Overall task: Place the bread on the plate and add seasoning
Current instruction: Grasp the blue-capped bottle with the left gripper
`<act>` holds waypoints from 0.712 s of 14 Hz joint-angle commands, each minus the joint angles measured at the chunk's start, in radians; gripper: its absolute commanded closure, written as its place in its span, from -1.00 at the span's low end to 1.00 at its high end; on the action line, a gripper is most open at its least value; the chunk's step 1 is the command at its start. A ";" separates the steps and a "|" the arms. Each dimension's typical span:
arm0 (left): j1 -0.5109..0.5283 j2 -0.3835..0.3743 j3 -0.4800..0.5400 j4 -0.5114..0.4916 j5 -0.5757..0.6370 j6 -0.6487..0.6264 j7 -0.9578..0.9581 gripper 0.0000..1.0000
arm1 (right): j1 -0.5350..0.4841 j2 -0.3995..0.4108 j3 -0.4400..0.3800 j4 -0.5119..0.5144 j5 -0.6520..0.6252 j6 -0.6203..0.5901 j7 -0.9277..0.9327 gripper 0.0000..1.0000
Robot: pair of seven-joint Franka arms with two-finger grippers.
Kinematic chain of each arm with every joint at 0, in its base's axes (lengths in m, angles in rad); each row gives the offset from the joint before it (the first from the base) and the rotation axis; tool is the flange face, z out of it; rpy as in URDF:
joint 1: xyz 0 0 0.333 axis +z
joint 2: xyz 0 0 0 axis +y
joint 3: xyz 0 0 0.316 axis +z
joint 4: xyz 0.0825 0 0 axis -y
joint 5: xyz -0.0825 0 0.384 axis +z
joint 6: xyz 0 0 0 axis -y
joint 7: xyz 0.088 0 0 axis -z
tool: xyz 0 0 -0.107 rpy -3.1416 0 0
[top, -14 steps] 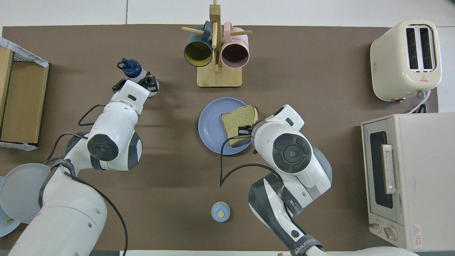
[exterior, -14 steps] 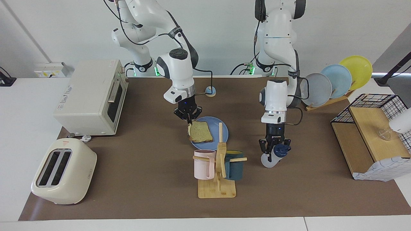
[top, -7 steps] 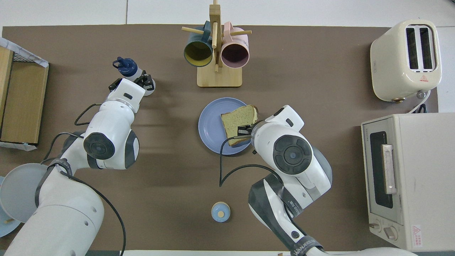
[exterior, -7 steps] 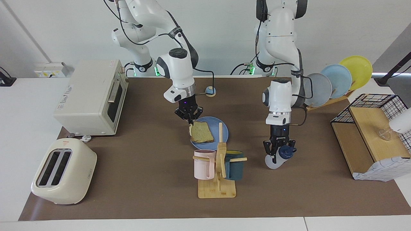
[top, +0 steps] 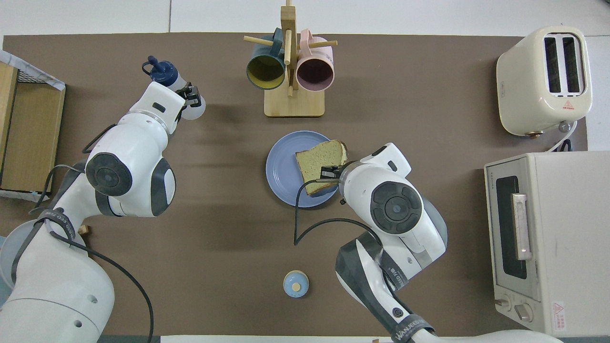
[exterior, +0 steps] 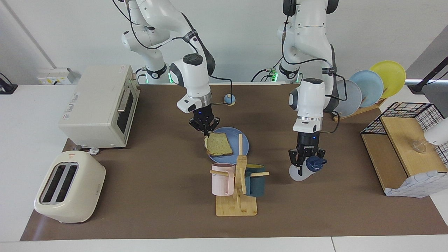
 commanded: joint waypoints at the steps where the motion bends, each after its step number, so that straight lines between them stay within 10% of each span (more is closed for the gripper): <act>1: 0.008 -0.094 -0.004 -0.004 0.016 -0.124 0.034 1.00 | -0.011 -0.024 0.009 -0.031 0.039 0.026 0.002 1.00; 10: 0.019 -0.235 0.001 0.103 0.014 -0.497 0.288 1.00 | -0.008 -0.025 0.009 -0.062 0.061 0.085 0.002 1.00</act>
